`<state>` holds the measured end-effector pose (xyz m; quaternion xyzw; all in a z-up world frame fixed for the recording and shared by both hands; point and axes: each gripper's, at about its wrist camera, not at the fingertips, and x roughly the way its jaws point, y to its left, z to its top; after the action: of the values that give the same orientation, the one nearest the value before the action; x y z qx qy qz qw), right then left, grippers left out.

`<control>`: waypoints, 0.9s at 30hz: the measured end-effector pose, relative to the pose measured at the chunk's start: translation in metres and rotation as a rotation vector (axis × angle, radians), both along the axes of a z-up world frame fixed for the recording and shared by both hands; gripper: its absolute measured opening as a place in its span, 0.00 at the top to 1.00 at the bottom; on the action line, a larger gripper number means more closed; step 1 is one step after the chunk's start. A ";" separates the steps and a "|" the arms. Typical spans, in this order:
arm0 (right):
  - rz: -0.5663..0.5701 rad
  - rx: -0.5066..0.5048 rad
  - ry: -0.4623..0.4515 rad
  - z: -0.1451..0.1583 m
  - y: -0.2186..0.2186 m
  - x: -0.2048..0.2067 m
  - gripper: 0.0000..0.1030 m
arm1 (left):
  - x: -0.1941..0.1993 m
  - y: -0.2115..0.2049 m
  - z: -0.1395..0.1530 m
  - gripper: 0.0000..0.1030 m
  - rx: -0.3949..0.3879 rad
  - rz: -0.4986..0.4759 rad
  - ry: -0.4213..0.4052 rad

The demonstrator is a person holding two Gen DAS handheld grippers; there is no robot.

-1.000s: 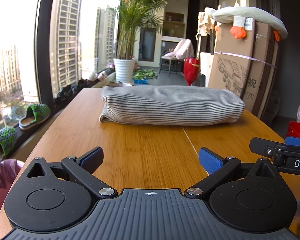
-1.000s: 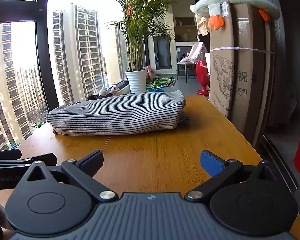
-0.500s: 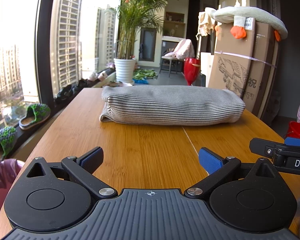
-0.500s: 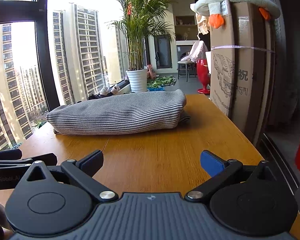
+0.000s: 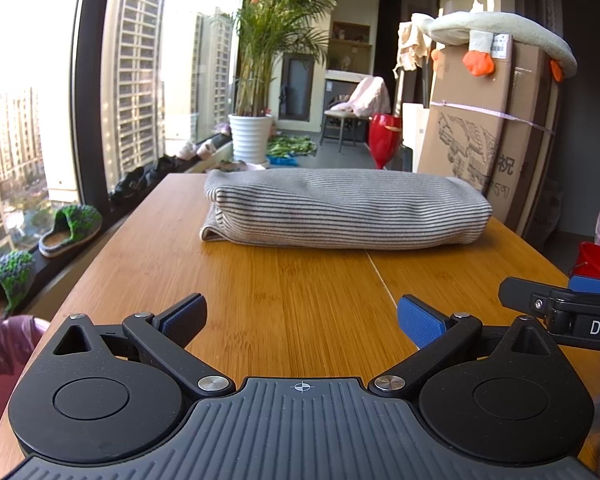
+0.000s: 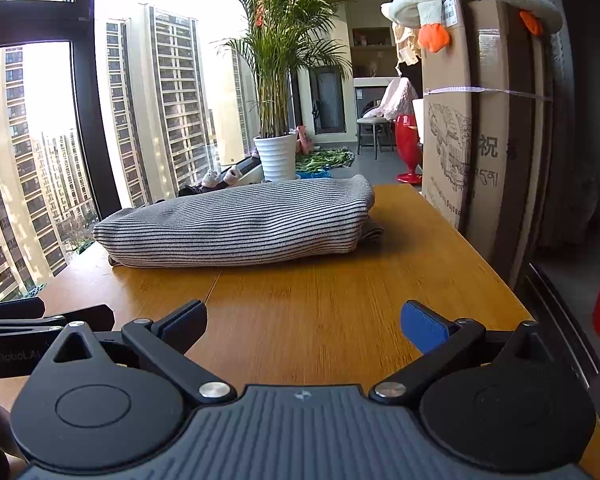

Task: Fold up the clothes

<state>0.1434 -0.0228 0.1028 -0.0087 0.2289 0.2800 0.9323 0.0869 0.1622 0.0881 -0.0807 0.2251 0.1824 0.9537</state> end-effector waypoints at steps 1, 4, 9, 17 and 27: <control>-0.001 0.000 0.000 0.000 0.000 0.000 0.00 | 0.000 0.000 0.000 0.00 -0.002 -0.001 -0.003; -0.003 0.001 -0.005 0.000 0.000 -0.001 0.00 | -0.002 0.001 0.001 0.00 -0.009 -0.009 -0.016; -0.008 0.014 0.001 0.000 -0.003 0.000 0.00 | -0.003 -0.002 0.003 0.00 0.033 0.027 -0.018; 0.007 0.030 0.020 -0.001 -0.005 0.003 0.00 | -0.005 0.009 0.005 0.00 -0.052 -0.016 -0.034; 0.216 -0.111 -0.095 0.027 0.032 0.026 0.00 | -0.005 0.022 0.004 0.00 -0.118 -0.047 -0.093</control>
<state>0.1693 0.0092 0.1300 -0.0981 0.1971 0.3651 0.9046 0.0822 0.1841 0.0918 -0.1398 0.1929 0.1422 0.9607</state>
